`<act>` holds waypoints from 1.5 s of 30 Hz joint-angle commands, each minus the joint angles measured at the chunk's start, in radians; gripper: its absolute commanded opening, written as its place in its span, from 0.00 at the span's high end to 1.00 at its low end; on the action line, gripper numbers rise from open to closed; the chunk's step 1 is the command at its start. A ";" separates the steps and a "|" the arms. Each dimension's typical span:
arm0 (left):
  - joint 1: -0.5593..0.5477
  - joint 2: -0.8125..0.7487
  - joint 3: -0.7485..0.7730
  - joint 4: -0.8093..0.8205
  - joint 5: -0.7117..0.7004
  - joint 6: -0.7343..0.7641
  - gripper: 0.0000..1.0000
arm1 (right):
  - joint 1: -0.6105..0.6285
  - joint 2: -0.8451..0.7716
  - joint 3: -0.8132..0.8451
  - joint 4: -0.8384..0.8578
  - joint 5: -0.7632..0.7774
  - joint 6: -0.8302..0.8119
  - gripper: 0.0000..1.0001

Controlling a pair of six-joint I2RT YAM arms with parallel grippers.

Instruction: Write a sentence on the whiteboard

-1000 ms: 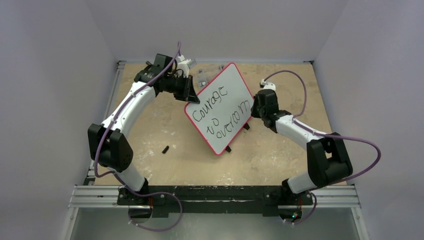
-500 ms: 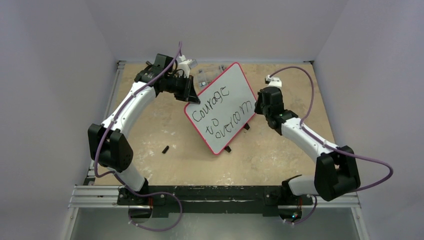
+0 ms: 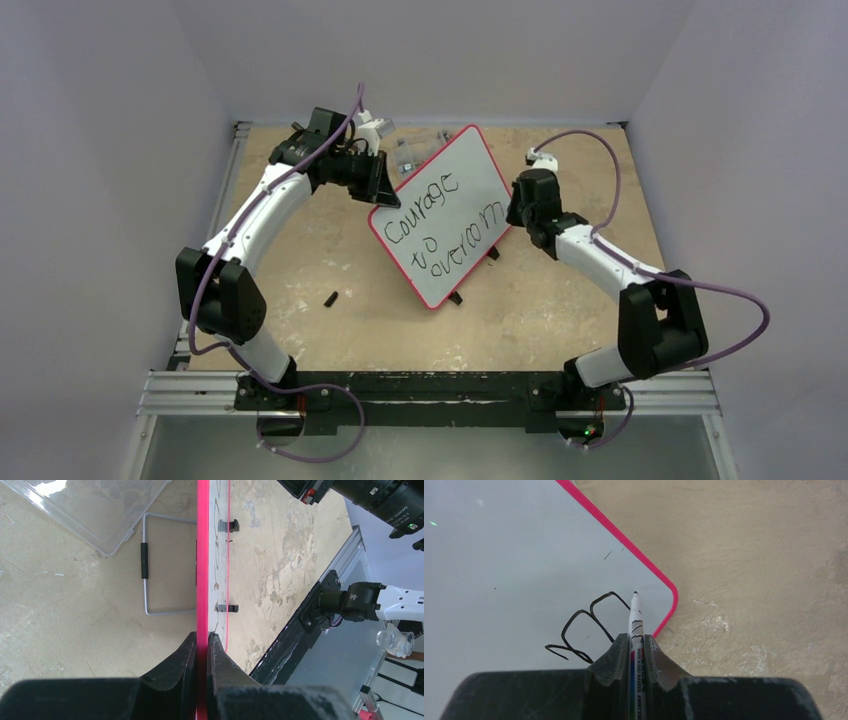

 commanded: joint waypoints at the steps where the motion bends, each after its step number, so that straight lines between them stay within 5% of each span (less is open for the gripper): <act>1: -0.002 -0.031 0.023 0.024 -0.027 0.065 1.00 | -0.006 0.013 0.047 0.057 -0.030 -0.006 1.00; 20: -0.001 -0.027 0.025 0.019 -0.031 0.068 1.00 | -0.026 0.088 0.097 0.085 -0.055 -0.009 1.00; 45: -0.002 -0.032 0.024 0.016 -0.033 0.068 1.00 | -0.025 0.032 -0.031 0.129 -0.142 0.008 1.00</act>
